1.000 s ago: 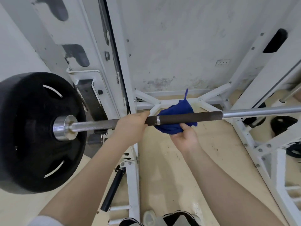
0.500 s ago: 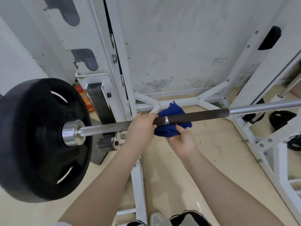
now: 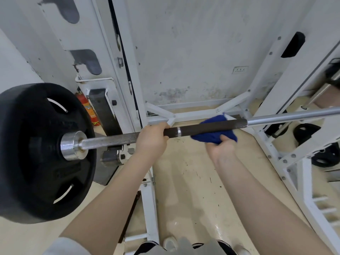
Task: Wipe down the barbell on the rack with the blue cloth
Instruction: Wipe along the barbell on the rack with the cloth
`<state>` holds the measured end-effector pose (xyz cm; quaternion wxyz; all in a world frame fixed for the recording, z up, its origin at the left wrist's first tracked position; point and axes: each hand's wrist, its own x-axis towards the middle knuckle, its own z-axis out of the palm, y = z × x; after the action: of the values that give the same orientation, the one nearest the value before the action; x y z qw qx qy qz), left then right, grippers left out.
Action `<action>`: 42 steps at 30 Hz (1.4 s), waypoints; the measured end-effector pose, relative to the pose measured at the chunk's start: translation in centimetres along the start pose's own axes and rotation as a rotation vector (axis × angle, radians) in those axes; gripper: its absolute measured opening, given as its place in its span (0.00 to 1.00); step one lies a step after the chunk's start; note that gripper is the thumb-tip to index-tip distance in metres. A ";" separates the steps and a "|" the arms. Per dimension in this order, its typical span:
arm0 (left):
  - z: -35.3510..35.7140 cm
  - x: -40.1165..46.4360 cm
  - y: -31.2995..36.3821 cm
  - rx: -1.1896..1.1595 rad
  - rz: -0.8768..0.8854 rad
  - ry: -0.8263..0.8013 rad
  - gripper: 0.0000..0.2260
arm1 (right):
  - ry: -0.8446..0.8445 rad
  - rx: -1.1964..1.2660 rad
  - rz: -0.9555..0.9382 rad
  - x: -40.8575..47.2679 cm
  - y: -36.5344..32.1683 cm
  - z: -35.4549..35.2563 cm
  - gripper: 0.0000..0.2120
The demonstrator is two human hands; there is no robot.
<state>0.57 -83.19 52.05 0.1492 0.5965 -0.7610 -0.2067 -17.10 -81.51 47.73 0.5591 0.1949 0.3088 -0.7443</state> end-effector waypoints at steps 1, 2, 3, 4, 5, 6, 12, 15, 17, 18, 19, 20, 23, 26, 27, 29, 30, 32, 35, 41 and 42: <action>0.0 0.1 0.2 0.008 -0.013 -0.006 0.13 | -0.007 -0.095 0.027 -0.4 1.6 -0.2 0.17; 0.1 0.1 0.4 0.033 -0.018 -0.014 0.13 | -0.022 -0.173 0.078 -0.9 3.1 -0.4 0.18; 0.1 0.2 0.5 0.066 -0.015 -0.021 0.12 | -0.025 -0.224 0.144 -1.4 3.7 -0.3 0.19; 0.0 0.2 0.8 0.095 -0.005 -0.021 0.11 | -0.024 -0.240 0.180 -1.3 3.3 -0.2 0.19; -0.1 0.2 1.0 0.119 0.013 -0.013 0.12 | -0.007 -0.218 0.179 -1.3 2.1 0.0 0.18; -0.2 0.0 1.3 0.132 0.036 0.001 0.14 | 0.050 -0.207 0.132 -0.6 0.2 0.0 0.17; 1.7 -1.3 2.7 0.058 0.225 0.183 0.16 | 0.114 -0.229 0.069 1.4 -8.4 -0.1 0.22; 3.1 -1.5 5.5 0.059 0.277 0.166 0.17 | -0.034 -0.206 0.028 0.0 -5.3 0.4 0.12; 3.7 -1.3 7.9 0.025 0.318 0.162 0.17 | -0.106 -0.347 0.168 -0.4 -3.5 -0.5 0.10; 4.0 -1.1 8.9 0.019 0.339 0.174 0.17 | -0.113 -0.405 0.219 -0.9 -3.6 -0.8 0.10; 4.4 -0.9 10.0 0.015 0.356 0.189 0.16 | -0.133 -0.421 0.248 -1.2 -4.7 -1.3 0.10; 4.8 -0.7 11.1 0.003 0.364 0.203 0.16 | -0.157 -0.473 0.254 -1.3 -6.3 -2.1 0.11; 6.9 -0.2 14.6 -0.070 0.315 0.175 0.15 | -0.260 -0.560 0.227 -1.4 -12.7 -4.0 0.14; 10.1 0.0 19.8 -0.211 0.333 0.091 0.17 | -0.262 -0.617 0.149 -1.5 -19.8 -5.0 0.13; 11.4 0.0 21.7 -0.252 0.360 0.071 0.16 | -0.271 -0.629 0.106 -1.8 -22.1 -5.1 0.13; 14.0 0.0 25.6 -0.310 0.392 0.017 0.15 | -0.279 -0.633 0.019 -2.1 -26.4 -5.5 0.14; 15.2 -0.2 27.6 -0.357 0.400 -0.023 0.16 | -0.290 -0.614 -0.008 -2.3 -28.3 -5.9 0.15; 17.4 -0.4 31.3 -0.425 0.411 -0.120 0.19 | -0.304 -0.577 -0.052 -2.8 -31.8 -6.9 0.14; 20.4 -0.6 36.2 -0.425 0.448 -0.210 0.23 | -0.244 -0.546 -0.111 -3.2 -36.3 -7.9 0.15; 24.6 1.2 43.1 -0.256 0.546 -0.327 0.21 | 0.197 -0.708 -0.297 -0.1 -44.2 -9.0 0.11; 25.0 1.8 43.8 -0.240 0.544 -0.311 0.20 | 0.252 -0.742 -0.354 0.6 -45.5 -9.0 0.13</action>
<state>-48.76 -72.62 51.80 0.1503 0.3111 -0.8762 -0.3361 -61.11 -67.49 51.74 0.4128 0.0138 0.6501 -0.6377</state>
